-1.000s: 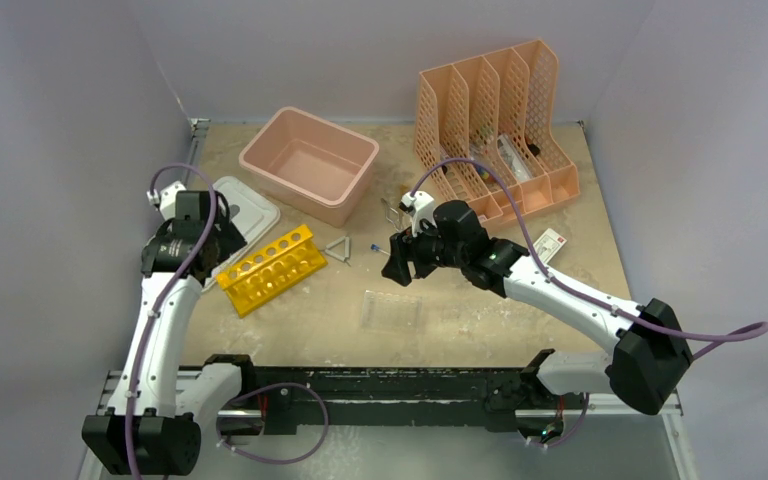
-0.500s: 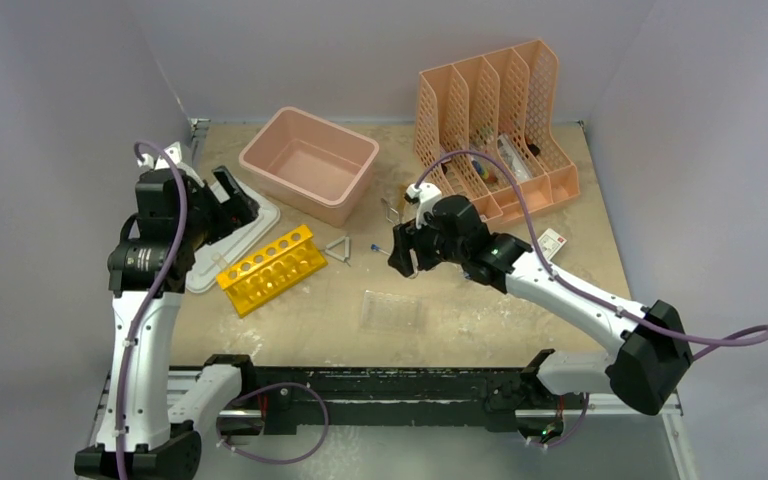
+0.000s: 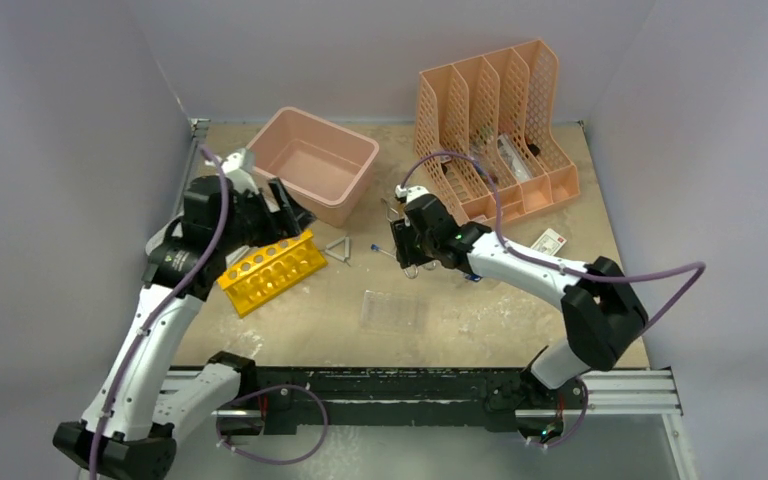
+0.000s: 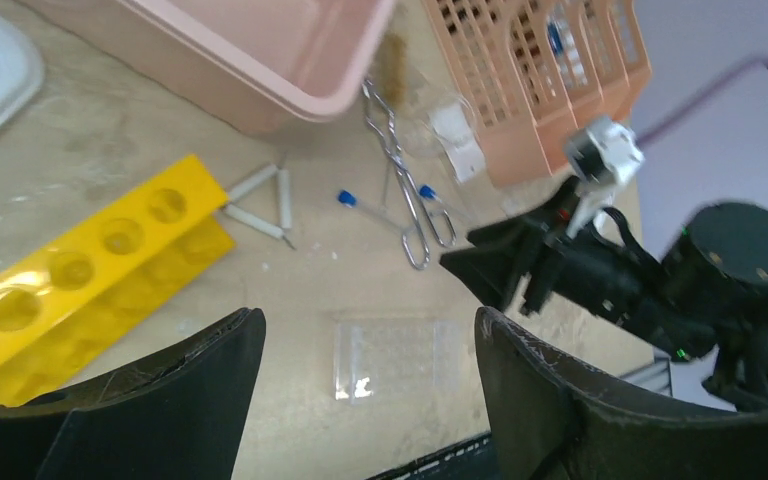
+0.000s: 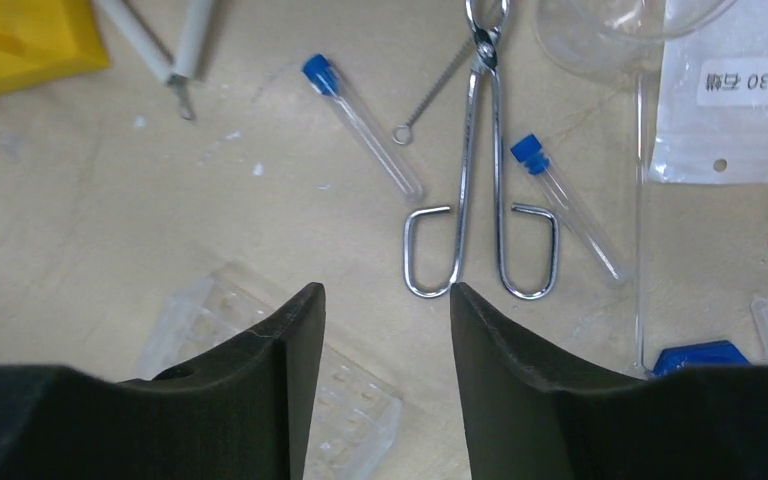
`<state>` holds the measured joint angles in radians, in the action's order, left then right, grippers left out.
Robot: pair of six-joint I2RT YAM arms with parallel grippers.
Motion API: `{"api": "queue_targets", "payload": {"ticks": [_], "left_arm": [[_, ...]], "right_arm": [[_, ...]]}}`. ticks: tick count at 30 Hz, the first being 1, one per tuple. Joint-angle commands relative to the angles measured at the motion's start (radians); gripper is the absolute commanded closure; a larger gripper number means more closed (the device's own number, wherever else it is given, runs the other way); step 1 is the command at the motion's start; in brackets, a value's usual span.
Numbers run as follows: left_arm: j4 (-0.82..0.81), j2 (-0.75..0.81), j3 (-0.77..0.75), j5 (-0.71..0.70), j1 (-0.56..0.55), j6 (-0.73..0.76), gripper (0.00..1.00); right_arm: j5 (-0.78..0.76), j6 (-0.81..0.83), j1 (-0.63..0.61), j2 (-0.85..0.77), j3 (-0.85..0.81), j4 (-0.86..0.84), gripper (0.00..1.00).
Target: Organize the chemistry lab equipment
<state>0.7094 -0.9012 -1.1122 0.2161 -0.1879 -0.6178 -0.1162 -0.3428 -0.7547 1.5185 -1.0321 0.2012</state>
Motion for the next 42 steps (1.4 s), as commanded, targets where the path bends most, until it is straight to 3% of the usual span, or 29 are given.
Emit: {"api": "queue_targets", "payload": {"ticks": [1,7,17,21,25,29,42], "left_arm": [[-0.110,-0.034,0.010,-0.154,-0.184,-0.055,0.25],[-0.124,-0.100,0.011,-0.314,-0.314,-0.083,0.29],[-0.201,-0.153,0.084,-0.402,-0.419,-0.173,0.35],[-0.194,-0.174,0.083,-0.463,-0.460,-0.191,0.38],[-0.183,-0.164,0.103,-0.512,-0.470,-0.215,0.40],[-0.175,-0.147,0.128,-0.534,-0.471,-0.245,0.43],[-0.145,-0.108,0.179,-0.528,-0.471,-0.277,0.45]], "right_arm": [[-0.090,-0.001,-0.003,0.043,-0.042,0.022,0.51],[-0.131,0.031,-0.003,0.100,-0.027,-0.022,0.59],[-0.209,0.078,0.006,0.192,-0.102,-0.069,0.55],[-0.122,0.131,0.009,0.231,-0.131,-0.109,0.55],[0.031,0.241,0.006,0.254,-0.141,-0.161,0.55],[0.088,0.281,0.008,0.310,-0.198,-0.125,0.55],[0.089,0.337,0.000,0.504,-0.378,0.002,0.60]]}}
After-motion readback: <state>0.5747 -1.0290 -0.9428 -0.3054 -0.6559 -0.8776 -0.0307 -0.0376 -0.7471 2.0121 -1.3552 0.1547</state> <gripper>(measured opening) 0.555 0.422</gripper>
